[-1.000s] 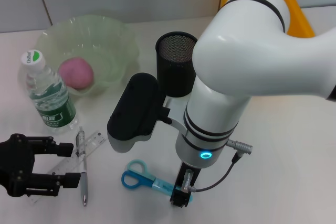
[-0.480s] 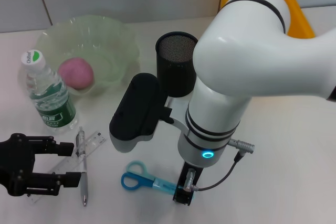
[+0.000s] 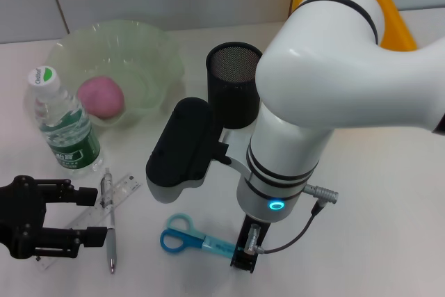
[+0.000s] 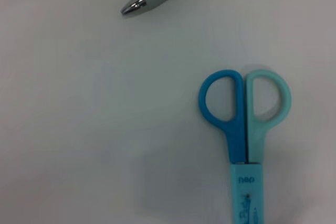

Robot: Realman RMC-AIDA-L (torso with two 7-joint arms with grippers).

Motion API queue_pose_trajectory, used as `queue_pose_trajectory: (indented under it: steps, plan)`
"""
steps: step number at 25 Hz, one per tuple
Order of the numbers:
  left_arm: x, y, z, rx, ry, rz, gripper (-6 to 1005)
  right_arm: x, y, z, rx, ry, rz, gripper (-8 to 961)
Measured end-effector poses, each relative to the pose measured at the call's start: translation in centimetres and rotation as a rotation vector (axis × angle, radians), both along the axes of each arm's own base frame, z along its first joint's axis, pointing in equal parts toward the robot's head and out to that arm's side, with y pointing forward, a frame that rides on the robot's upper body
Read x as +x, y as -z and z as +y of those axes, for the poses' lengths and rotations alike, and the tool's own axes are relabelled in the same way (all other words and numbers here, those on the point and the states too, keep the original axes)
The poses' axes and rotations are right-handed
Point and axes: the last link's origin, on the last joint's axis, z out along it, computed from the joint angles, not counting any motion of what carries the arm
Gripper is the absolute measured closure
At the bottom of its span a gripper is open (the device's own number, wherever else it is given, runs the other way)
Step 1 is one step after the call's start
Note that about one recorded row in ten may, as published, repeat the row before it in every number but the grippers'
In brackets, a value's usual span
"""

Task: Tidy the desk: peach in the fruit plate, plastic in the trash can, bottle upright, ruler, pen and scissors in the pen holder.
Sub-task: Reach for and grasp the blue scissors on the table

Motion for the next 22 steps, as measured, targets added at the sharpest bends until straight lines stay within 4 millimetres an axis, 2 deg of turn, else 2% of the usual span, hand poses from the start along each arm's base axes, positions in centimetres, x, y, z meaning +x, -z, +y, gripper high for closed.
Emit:
queue_pose_trajectory:
  steps: [15, 22]
  plan:
    - [0.05, 0.01, 0.02, 0.002, 0.001, -0.003, 243, -0.25, -0.06, 0.00, 0.002, -0.001, 0.013, 774]
    - [-0.08, -0.08, 0.06, 0.009, -0.003, -0.003, 243, -0.70, -0.82, 0.19, 0.019, -0.006, 0.043, 779]
